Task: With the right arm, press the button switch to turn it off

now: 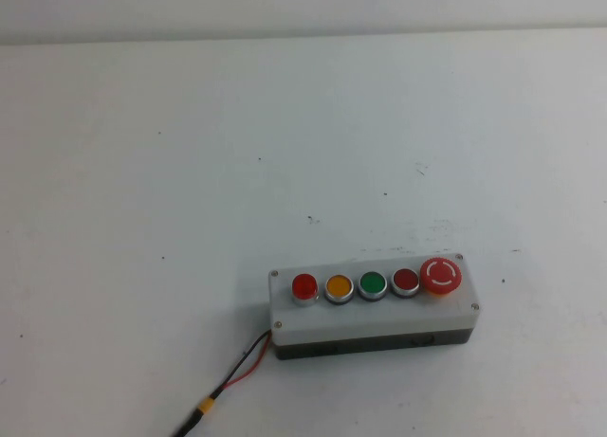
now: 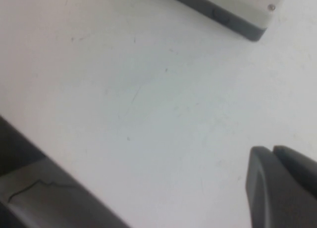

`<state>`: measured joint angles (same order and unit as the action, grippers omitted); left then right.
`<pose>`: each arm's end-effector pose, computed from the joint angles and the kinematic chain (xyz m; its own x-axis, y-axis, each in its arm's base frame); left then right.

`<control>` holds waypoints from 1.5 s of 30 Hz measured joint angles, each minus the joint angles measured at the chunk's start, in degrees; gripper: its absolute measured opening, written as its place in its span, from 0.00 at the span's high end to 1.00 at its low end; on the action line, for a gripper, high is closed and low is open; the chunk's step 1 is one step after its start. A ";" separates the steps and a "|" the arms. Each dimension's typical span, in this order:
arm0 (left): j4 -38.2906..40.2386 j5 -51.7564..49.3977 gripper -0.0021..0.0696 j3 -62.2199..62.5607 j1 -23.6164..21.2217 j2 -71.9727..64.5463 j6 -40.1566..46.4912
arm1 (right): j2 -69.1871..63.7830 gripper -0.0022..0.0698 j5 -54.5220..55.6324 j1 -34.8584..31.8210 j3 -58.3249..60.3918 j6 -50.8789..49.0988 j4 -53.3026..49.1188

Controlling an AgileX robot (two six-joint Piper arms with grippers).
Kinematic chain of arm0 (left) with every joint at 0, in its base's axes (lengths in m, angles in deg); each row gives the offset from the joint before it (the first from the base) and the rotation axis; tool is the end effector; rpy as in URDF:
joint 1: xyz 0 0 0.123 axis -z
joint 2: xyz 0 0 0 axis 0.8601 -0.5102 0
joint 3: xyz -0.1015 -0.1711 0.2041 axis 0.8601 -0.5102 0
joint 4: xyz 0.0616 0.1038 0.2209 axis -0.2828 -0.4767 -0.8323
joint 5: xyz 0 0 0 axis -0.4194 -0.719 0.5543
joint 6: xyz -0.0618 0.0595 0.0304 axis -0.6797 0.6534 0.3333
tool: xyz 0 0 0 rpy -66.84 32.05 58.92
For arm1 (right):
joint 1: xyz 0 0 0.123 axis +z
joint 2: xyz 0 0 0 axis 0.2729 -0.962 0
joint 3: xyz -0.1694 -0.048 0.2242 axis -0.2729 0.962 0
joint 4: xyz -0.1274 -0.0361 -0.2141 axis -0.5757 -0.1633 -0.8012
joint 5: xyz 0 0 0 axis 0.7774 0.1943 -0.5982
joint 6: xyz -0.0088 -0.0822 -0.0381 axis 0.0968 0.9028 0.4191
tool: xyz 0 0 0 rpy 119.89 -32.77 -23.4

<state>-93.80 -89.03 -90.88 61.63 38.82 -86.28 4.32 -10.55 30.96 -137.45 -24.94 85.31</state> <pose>0.0520 0.0004 0.1696 -0.3069 0.1136 -0.9450 0.0454 0.9935 0.1046 0.0711 0.0689 0.3470 -0.6761 -0.4285 -0.5994 -0.5830 0.8086 0.0795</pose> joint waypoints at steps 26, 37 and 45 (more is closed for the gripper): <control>0.00 0.00 0.97 0.00 0.00 0.00 0.00 | 27.05 0.99 68.75 -44.60 48.38 -0.26 -3.26; 0.00 0.00 0.97 0.00 0.00 0.00 0.00 | 39.99 0.99 59.37 -44.87 48.51 -0.26 -3.01; 0.00 0.00 0.97 0.00 0.00 0.00 0.00 | 40.17 0.99 59.57 -44.87 48.51 -0.26 -3.01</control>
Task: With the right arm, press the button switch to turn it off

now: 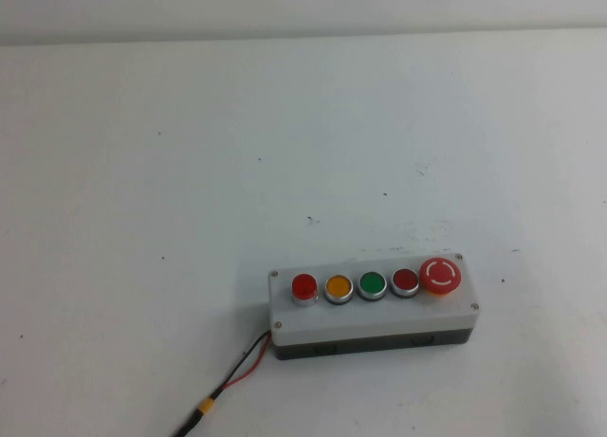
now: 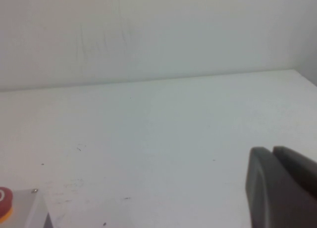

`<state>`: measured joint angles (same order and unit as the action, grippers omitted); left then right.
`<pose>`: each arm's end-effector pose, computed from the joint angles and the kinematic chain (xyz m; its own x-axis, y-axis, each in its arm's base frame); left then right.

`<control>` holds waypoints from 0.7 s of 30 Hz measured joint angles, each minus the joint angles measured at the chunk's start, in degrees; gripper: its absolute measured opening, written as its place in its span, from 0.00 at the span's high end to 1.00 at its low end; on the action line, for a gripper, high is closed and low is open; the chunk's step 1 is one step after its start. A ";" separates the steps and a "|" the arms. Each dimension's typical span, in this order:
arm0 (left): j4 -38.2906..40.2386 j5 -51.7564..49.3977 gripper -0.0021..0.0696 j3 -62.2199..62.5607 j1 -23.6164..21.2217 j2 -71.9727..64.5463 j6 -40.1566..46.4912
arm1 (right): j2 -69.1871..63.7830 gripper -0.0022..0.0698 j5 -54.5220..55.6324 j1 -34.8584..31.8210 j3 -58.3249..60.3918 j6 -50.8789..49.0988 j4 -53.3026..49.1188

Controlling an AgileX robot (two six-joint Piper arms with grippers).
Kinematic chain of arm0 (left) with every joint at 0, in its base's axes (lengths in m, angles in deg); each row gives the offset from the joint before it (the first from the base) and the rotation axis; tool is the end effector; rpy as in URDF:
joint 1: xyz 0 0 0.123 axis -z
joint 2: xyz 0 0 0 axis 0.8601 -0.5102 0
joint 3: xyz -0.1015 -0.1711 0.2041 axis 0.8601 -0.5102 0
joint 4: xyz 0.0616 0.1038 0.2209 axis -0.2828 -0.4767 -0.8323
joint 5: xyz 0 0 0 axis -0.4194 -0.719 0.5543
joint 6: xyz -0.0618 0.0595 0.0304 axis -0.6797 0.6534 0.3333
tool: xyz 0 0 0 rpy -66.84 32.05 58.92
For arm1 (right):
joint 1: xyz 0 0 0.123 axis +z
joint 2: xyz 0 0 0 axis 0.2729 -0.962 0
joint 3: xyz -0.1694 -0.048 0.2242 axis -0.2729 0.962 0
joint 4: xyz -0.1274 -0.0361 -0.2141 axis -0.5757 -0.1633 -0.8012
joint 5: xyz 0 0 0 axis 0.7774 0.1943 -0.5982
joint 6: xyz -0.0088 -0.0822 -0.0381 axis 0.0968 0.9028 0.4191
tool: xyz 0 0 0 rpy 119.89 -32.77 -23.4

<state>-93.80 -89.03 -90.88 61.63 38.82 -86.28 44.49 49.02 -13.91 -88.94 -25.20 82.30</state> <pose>0.0520 0.0004 0.1696 -0.3069 0.1136 -0.9450 0.0454 0.9935 0.1046 0.0548 0.0005 0.2079 -0.0307 0.1177 -0.9926 -0.0143 0.9929 0.1182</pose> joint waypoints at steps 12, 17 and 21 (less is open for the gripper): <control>0.00 0.00 0.97 0.00 0.00 0.00 0.00 | 0.00 0.99 -4.07 0.00 1.25 21.38 17.26; 0.00 0.00 0.97 0.00 0.00 0.00 0.00 | 0.00 0.99 -6.34 0.00 2.65 27.19 20.42; 0.00 0.00 0.97 0.00 0.00 0.00 0.00 | 0.00 0.99 -10.35 0.00 2.65 26.04 18.73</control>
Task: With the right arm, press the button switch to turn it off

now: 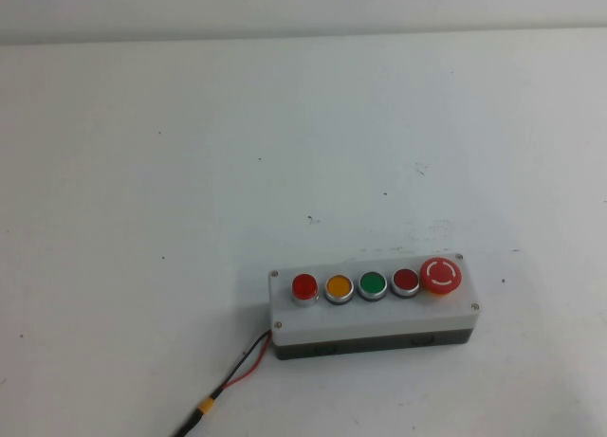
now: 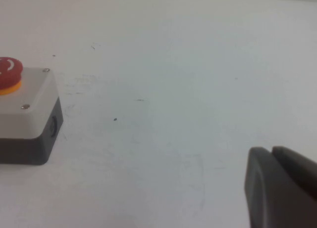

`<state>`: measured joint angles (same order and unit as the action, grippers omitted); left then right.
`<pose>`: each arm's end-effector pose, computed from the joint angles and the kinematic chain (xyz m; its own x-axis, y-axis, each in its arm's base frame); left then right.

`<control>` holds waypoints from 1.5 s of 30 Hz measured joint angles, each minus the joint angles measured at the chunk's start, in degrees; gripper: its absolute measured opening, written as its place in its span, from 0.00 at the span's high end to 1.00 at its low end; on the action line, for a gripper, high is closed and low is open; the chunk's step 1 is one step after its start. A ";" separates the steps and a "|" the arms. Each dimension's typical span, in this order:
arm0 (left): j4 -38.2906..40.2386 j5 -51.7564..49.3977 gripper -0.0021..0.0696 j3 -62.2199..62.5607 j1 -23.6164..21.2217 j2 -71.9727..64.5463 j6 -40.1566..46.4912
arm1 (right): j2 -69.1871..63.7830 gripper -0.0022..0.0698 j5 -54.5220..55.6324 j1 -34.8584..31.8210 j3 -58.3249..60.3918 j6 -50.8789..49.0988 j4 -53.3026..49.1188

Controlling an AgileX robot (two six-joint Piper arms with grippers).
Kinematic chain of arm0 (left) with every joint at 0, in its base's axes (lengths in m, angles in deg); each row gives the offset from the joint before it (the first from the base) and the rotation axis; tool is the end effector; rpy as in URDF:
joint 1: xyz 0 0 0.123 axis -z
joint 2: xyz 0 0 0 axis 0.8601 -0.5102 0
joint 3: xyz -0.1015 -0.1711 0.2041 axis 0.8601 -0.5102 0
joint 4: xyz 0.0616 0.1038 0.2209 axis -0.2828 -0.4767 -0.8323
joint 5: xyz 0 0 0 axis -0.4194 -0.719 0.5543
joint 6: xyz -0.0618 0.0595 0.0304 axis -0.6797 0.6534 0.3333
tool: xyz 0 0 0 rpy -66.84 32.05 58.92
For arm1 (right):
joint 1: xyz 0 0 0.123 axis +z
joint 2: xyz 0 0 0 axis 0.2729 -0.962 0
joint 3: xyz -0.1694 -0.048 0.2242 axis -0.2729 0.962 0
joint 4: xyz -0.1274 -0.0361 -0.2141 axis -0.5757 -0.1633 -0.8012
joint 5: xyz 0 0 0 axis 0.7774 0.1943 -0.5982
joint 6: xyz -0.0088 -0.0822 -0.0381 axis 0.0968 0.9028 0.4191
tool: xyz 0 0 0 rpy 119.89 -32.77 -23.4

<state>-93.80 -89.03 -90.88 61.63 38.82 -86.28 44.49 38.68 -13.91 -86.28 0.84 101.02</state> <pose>0.0520 0.0004 0.1696 -0.3069 0.1136 -0.9450 0.0454 0.9935 0.1046 0.0536 0.0082 0.1766 -0.2445 -0.0293 -0.9692 -0.1058 0.9944 -0.0034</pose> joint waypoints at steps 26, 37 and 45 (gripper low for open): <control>0.00 0.00 0.97 0.00 0.00 0.00 0.00 | 0.00 0.99 -0.43 0.00 0.00 -3.68 -1.24; 0.00 0.00 0.97 0.00 0.00 0.00 0.00 | 0.00 0.99 -0.52 0.00 0.00 -3.68 -1.24; 0.00 0.00 0.97 0.00 0.00 0.00 0.00 | 0.00 0.99 -0.52 0.00 0.00 -3.68 -1.24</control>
